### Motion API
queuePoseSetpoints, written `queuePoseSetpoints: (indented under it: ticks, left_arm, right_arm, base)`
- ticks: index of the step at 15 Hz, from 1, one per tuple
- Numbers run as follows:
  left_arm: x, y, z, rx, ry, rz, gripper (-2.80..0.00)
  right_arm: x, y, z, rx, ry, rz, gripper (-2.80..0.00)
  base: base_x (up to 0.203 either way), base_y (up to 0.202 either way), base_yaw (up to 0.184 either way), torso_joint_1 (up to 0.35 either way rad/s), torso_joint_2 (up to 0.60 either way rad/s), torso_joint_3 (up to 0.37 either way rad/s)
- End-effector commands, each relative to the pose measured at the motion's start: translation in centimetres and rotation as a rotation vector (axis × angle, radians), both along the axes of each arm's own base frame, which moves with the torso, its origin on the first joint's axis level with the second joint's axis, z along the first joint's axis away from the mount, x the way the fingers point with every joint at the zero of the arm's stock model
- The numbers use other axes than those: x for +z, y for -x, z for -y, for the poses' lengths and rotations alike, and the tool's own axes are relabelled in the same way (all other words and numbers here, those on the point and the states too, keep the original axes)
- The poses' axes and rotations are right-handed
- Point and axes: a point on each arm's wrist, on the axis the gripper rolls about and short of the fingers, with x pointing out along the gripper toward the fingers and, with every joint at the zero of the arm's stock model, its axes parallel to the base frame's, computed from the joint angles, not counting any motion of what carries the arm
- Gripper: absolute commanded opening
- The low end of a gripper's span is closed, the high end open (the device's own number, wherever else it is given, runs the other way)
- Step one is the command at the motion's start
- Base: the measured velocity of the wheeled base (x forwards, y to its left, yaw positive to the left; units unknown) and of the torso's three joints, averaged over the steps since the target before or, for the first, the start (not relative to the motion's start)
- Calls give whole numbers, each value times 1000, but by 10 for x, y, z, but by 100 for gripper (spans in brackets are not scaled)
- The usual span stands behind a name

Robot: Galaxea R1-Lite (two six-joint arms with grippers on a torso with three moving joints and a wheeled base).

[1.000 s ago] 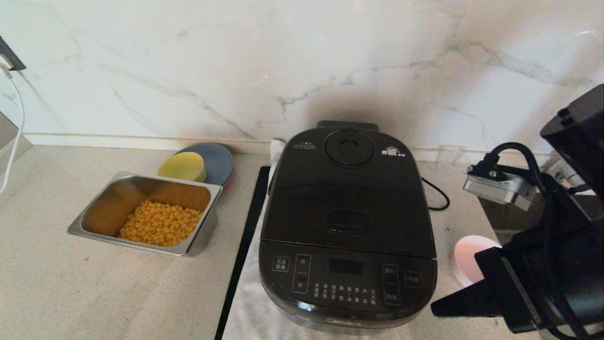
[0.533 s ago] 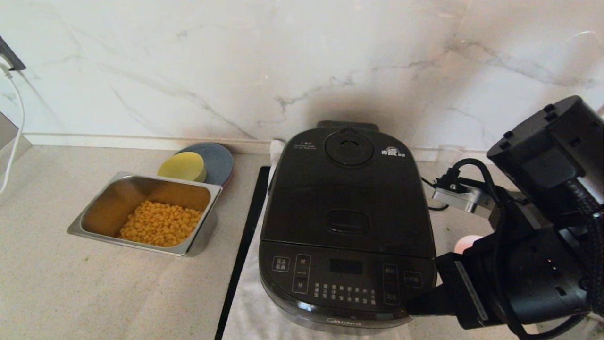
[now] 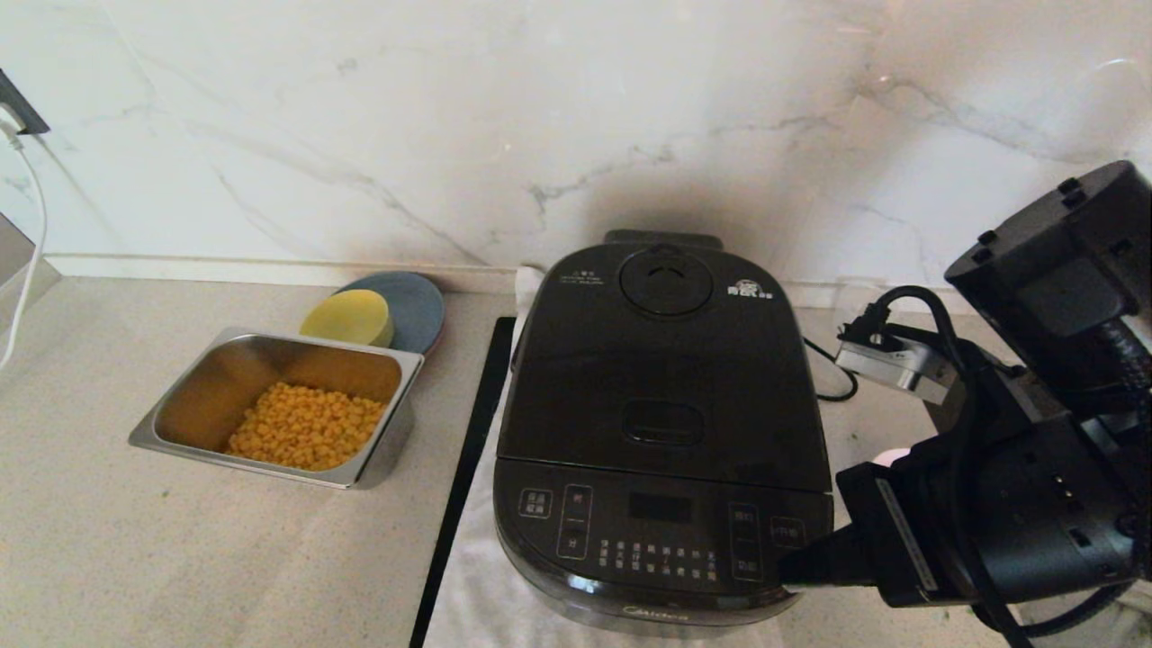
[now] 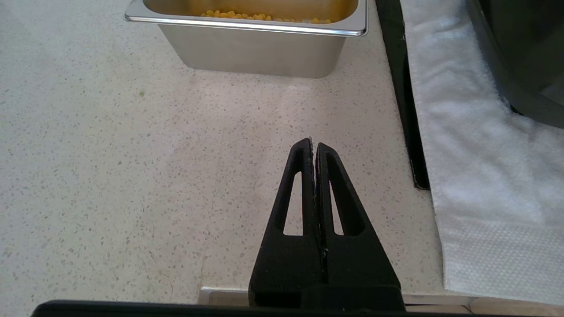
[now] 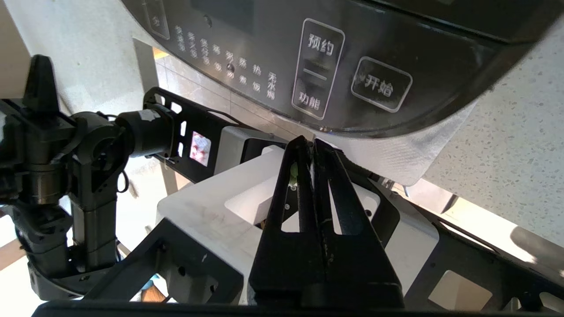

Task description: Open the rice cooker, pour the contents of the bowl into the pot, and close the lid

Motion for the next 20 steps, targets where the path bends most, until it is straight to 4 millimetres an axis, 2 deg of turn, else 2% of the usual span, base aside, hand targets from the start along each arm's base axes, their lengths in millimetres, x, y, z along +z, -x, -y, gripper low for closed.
queuePoseSetpoints:
  ticks: [1, 10, 20]
  left_arm:
    - [0, 0, 0, 0, 0, 1, -280]
    - [0, 0, 0, 0, 0, 1, -280]
    - [0, 0, 0, 0, 0, 1, -280]
  right_arm:
    - [4, 3, 5, -6, -13, 8, -280]
    - [8, 0, 14, -41, -27, 19, -280]
    - [9, -13, 19, -85, -46, 21, -280]
  base:
    - [0, 0, 0, 0, 0, 0]
    - [0, 0, 0, 0, 0, 0]
    - [0, 0, 0, 0, 0, 0]
